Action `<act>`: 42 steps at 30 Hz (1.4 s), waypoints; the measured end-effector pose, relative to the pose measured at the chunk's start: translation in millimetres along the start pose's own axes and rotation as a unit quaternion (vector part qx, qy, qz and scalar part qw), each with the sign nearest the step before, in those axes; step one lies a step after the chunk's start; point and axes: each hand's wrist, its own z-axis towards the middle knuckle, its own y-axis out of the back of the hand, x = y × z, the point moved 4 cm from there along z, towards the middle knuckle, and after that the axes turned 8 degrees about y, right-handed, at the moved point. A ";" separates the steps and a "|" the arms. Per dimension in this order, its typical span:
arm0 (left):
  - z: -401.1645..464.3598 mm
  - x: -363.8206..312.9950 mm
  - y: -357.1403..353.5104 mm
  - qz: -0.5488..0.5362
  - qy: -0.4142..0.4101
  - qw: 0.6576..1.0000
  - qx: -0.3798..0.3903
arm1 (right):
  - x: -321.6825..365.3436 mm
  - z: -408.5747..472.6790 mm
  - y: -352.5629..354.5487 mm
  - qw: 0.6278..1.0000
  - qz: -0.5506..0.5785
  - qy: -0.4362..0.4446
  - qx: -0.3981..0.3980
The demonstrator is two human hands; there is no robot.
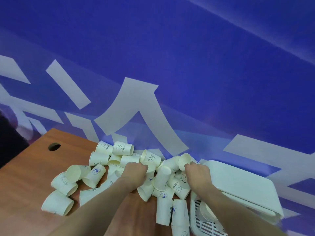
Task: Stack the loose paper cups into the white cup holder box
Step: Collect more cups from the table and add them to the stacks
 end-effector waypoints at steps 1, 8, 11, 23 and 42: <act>3.5 -1.0 -2.5 0.003 0.000 1.000 0.004 | -1.8 1.7 -1.8 1.000 -0.007 0.001 0.003; 6.0 -13.7 -0.8 0.027 -0.014 0.999 -0.010 | -11.5 -6.2 1.9 1.000 0.010 0.007 0.013; -2.0 -22.3 11.9 0.029 -0.020 0.999 -0.028 | -10.4 -20.9 18.6 0.998 0.015 0.017 -0.054; -78.5 -62.8 54.7 0.039 -0.054 0.995 -0.073 | 5.5 -104.1 -1.0 0.991 0.073 0.031 -0.106; -150.3 -226.4 64.4 0.024 -0.226 0.969 -0.093 | -84.2 -250.0 -75.3 0.991 0.097 -0.055 -0.081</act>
